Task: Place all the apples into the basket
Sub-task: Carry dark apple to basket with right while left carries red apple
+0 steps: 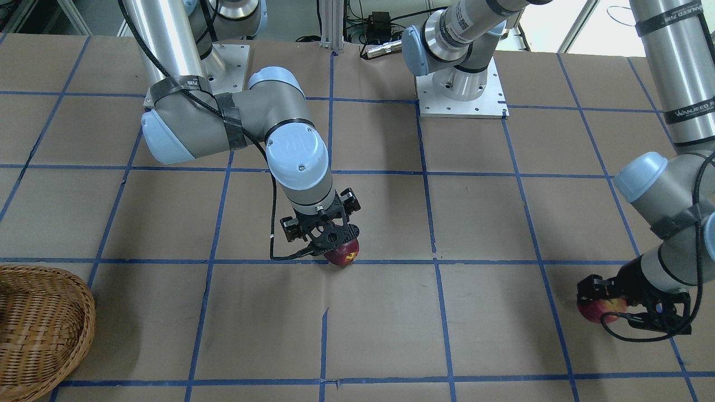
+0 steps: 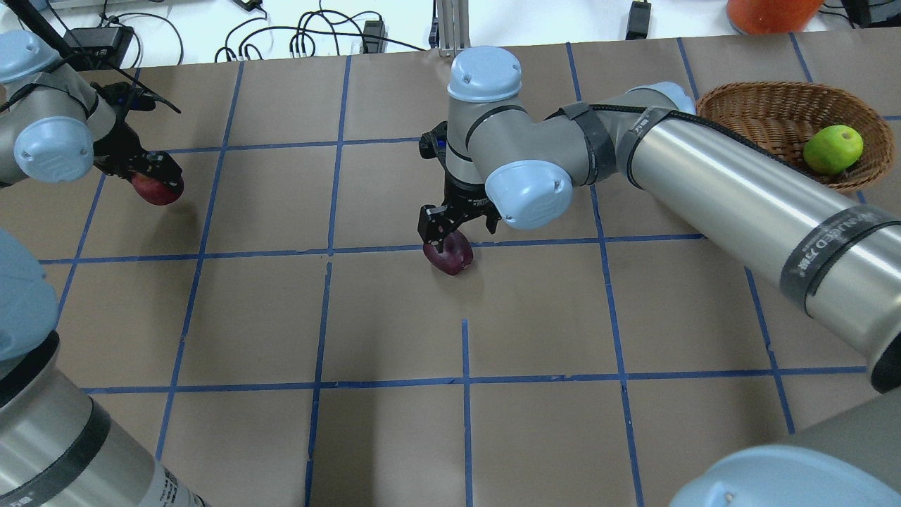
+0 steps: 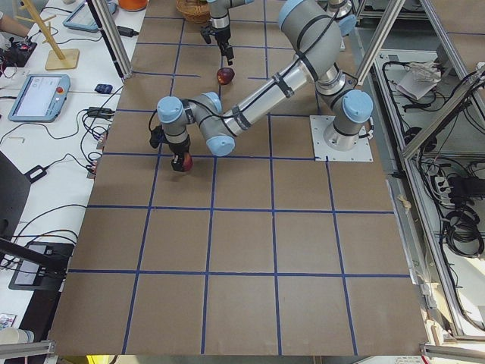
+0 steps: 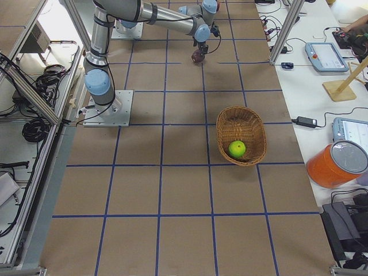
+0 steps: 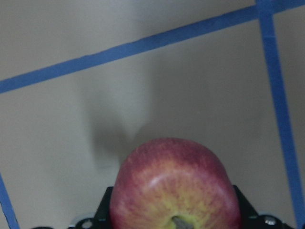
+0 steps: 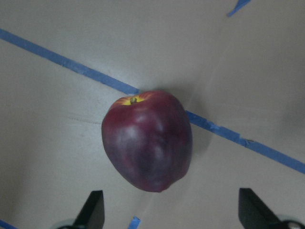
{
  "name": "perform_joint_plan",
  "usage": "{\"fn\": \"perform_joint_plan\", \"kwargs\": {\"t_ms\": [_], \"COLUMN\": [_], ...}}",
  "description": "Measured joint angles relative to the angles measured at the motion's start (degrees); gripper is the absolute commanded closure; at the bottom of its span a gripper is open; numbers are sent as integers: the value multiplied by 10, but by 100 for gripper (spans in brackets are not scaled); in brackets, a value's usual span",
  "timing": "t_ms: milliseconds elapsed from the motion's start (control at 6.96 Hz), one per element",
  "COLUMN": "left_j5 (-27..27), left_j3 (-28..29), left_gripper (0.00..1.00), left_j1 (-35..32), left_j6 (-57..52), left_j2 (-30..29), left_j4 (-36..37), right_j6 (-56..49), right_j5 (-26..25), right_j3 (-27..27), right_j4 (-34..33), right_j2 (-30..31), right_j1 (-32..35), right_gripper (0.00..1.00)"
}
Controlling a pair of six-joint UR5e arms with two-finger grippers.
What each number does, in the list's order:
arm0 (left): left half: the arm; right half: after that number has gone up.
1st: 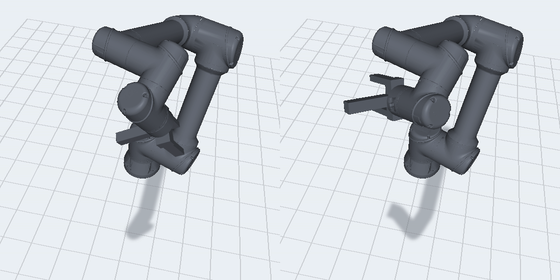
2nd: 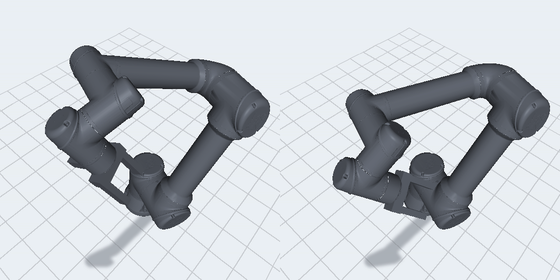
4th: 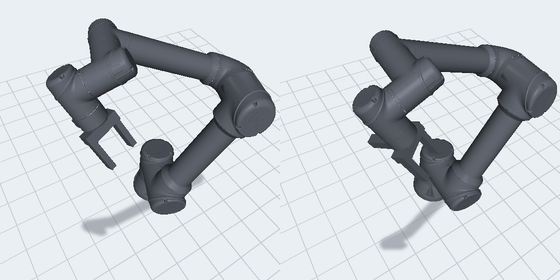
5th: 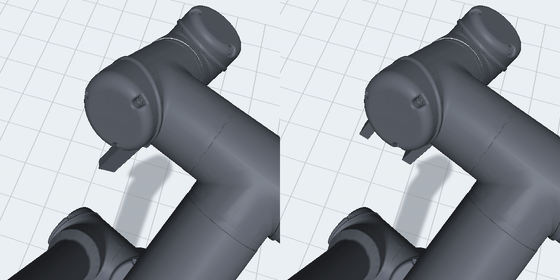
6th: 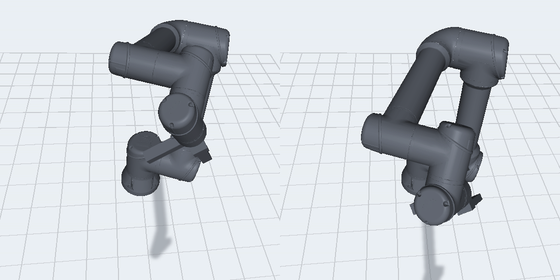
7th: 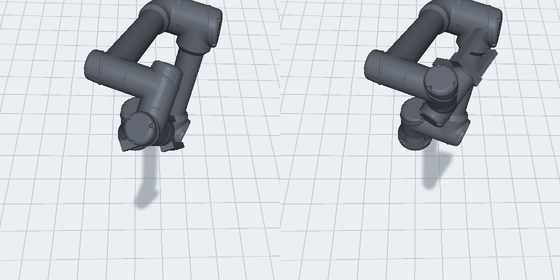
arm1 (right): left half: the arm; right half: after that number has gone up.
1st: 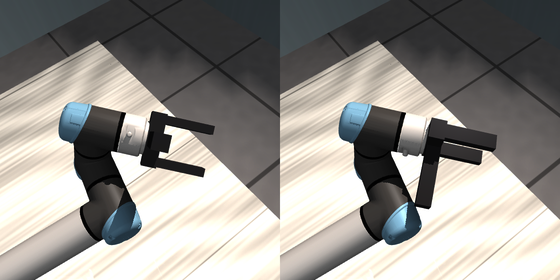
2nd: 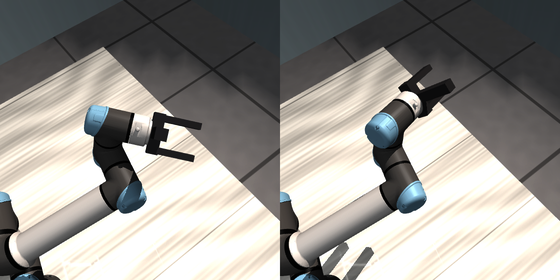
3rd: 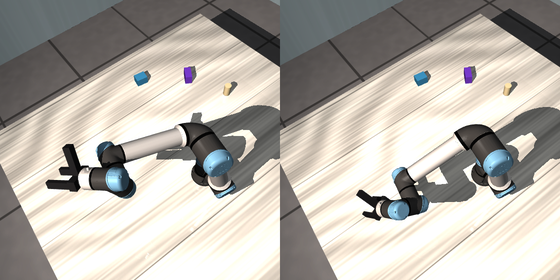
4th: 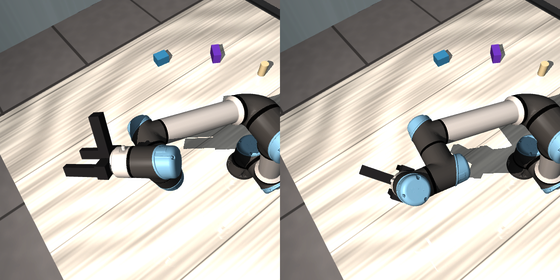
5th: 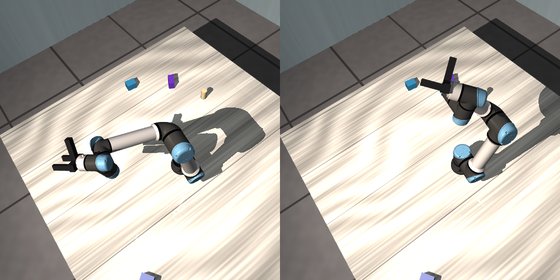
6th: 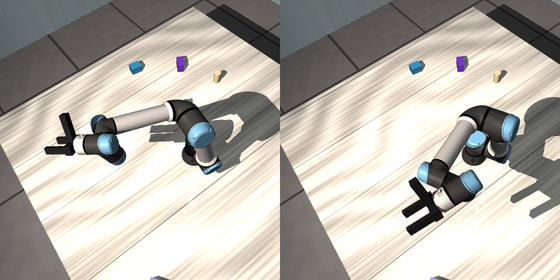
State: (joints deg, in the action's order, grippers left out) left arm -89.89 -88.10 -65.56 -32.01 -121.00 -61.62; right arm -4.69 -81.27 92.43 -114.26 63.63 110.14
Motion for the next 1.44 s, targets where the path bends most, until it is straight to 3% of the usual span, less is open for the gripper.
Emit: {"fn": "perform_joint_plan", "kwargs": {"t_ms": [431,575,719,862,1150,1437], "left_j5": [8,15,22,26,26,26], "left_j3": [-112,-137,-152,-161,-165,-164], "left_gripper": [58,58,58,58,58,58], "left_j1": [-58,-84,-117,-149,-219,-296], "left_j6": [175,242,309,364,481,617], "left_j2": [126,155,175,185,187,164], "left_j4": [-50,-51,-49,-48,-42,9], "right_j6": [6,6,4,2,9,7], "right_j5": [8,6,3,0,-6,-34], "right_j3": [9,9,9,8,3,0], "right_j4": [-56,-70,-77,-79,-76,-40], "right_j2": [-41,-52,-58,-60,-44,3], "right_j1": [26,29,30,28,16,-50], "right_gripper": [1,40,85,99,100,100]}}
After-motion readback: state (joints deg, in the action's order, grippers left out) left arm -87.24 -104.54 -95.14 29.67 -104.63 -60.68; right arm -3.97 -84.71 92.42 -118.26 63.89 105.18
